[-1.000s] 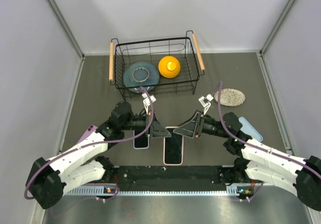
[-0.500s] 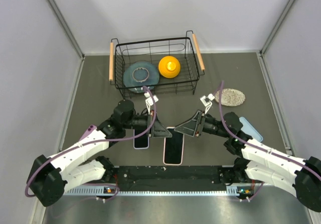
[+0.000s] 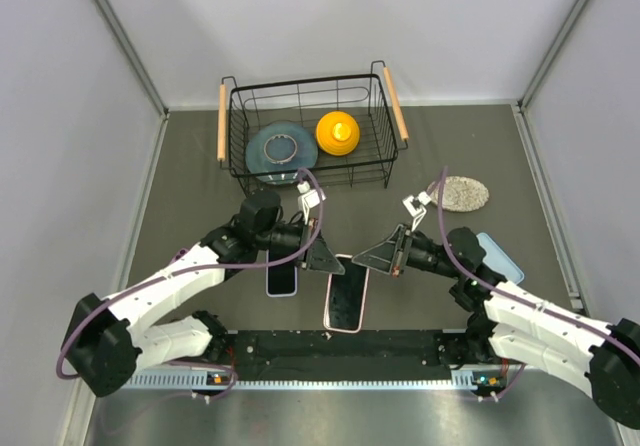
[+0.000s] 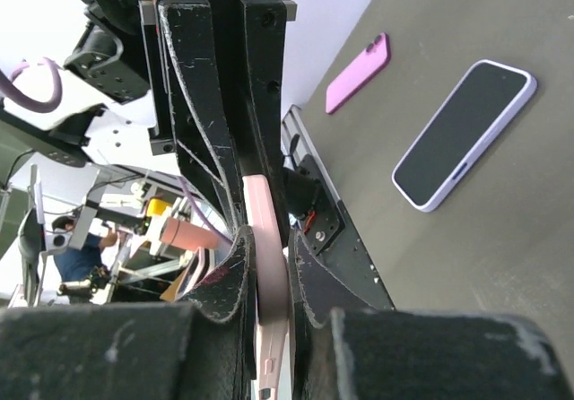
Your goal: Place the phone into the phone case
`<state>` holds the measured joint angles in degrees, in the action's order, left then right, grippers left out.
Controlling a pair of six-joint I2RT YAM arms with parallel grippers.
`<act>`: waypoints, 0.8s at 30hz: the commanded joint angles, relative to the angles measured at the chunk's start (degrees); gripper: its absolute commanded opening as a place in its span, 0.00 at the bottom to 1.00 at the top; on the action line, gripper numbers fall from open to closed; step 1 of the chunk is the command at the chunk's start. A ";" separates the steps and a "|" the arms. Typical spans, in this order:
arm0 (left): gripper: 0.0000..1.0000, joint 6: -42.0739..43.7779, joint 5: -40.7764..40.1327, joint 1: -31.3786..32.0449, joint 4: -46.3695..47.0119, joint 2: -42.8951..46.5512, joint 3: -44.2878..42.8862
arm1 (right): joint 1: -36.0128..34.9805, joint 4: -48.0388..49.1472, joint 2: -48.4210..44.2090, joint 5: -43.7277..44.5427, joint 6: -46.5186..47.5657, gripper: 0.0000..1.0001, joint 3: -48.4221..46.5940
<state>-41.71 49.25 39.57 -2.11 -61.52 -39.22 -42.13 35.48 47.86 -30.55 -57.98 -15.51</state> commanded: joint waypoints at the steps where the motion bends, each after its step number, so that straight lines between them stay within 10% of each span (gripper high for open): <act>1: 0.00 4.19 -9.09 -1.08 -8.71 -2.82 -1.83 | 0.12 -6.09 -1.36 0.40 5.13 0.00 -6.98; 9: 0.00 -0.20 -8.22 -2.30 -3.97 -0.54 -0.07 | 0.12 0.35 0.83 -5.82 2.79 0.40 -5.34; 18: 0.00 -9.79 -5.13 -5.38 10.02 3.24 5.30 | 0.20 29.00 13.03 -10.50 -10.22 0.43 3.46; 24: 0.00 -9.96 -7.15 -6.70 10.72 4.39 5.56 | 0.20 30.44 15.60 -11.46 -10.67 0.44 3.64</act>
<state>-49.78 47.57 34.74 1.13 -58.96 -33.26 -41.82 55.44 63.16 -36.40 -66.54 -11.51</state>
